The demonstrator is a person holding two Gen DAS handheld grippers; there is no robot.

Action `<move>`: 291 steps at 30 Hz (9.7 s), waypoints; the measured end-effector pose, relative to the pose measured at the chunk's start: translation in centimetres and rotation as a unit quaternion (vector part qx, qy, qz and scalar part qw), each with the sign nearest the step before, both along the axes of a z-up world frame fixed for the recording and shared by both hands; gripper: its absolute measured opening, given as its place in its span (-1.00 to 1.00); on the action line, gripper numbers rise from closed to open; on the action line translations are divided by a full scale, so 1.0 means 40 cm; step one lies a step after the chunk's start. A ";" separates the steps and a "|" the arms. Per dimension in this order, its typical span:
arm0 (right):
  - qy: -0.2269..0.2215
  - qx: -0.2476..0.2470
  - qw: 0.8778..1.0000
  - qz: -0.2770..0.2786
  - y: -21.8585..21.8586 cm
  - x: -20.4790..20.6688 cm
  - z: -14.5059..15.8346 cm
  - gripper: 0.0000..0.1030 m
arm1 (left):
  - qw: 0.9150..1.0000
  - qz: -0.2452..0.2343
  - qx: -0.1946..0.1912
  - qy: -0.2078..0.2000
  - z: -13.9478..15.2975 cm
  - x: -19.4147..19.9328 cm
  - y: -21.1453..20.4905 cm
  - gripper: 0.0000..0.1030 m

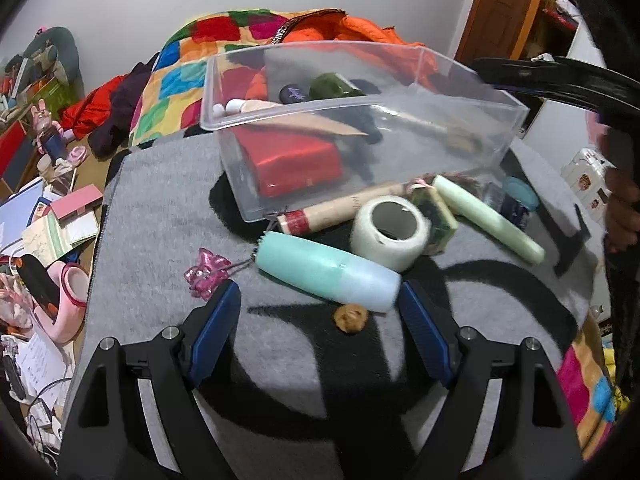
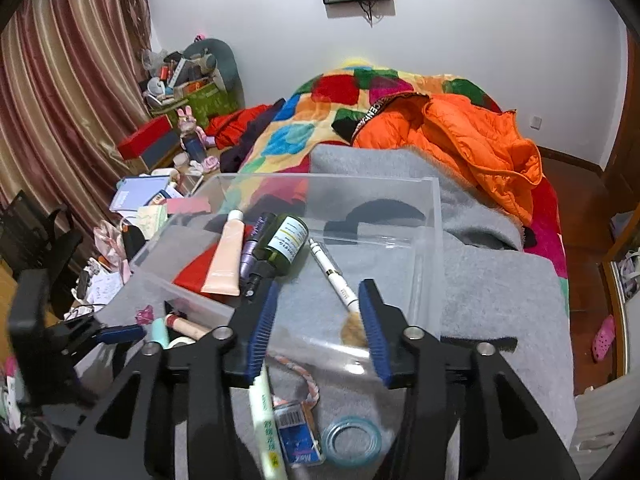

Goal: Organize objects
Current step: 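Grasp the mint-green bottle with the left tool while the right tool grasps the blue tape roll, then carry the mint-green bottle and blue tape roll into the clear box, open both tools, then grasp the brown walnut with the left tool while the right tool grasps the white tube, then lower the walnut and white tube into the clear box, open both tools, then grasp the white tape roll with the left tool while the right tool grasps the blue card packet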

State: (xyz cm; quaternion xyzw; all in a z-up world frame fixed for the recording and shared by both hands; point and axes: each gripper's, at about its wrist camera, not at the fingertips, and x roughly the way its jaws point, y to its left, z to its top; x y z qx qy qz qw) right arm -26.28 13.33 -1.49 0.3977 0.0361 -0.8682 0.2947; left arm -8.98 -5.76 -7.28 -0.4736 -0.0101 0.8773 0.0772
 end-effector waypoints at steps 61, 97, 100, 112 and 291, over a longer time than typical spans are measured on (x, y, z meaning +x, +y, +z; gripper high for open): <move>0.038 -0.045 0.998 -0.010 0.114 0.132 0.039 -0.30 | 0.989 0.039 0.039 0.138 0.216 0.031 0.048 0.41; 0.002 -0.001 1.000 -0.009 -0.051 -0.041 -0.049 -0.29 | 0.992 0.080 0.058 0.083 0.125 -0.204 0.013 0.41; 0.002 0.002 1.000 -0.007 -0.059 -0.043 -0.051 -0.29 | 0.992 0.078 0.060 0.079 0.121 -0.213 0.017 0.41; 0.012 0.009 1.000 -0.005 -0.057 -0.023 -0.036 -0.09 | 0.992 0.073 0.059 0.086 0.145 -0.187 0.024 0.43; -0.013 0.062 0.997 0.044 0.024 0.184 -0.179 -0.48 | 0.998 0.038 0.031 0.033 0.028 -0.044 0.110 -0.10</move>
